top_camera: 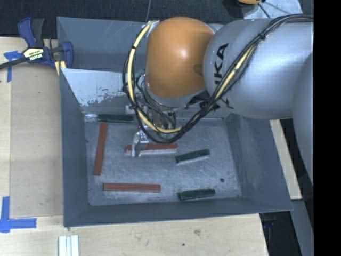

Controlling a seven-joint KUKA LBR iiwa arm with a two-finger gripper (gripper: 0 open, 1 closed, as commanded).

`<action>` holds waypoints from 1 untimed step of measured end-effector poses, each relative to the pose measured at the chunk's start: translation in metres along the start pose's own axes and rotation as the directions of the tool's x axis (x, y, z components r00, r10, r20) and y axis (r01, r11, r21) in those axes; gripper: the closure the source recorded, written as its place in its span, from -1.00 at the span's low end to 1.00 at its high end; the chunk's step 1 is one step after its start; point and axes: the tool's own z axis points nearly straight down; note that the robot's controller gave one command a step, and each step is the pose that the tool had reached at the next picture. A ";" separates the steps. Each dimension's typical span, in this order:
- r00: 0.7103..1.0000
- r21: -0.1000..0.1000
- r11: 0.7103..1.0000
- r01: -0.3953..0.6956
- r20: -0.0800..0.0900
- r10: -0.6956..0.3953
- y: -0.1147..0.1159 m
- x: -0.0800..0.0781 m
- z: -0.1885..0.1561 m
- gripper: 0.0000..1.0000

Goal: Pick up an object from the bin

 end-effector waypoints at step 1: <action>1.000 -0.002 1.000 -0.002 0.008 0.002 -0.001 -0.002 -0.005 -1.00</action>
Offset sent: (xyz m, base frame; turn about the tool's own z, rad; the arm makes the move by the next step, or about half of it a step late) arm -0.0127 -0.0867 -0.1051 -0.1828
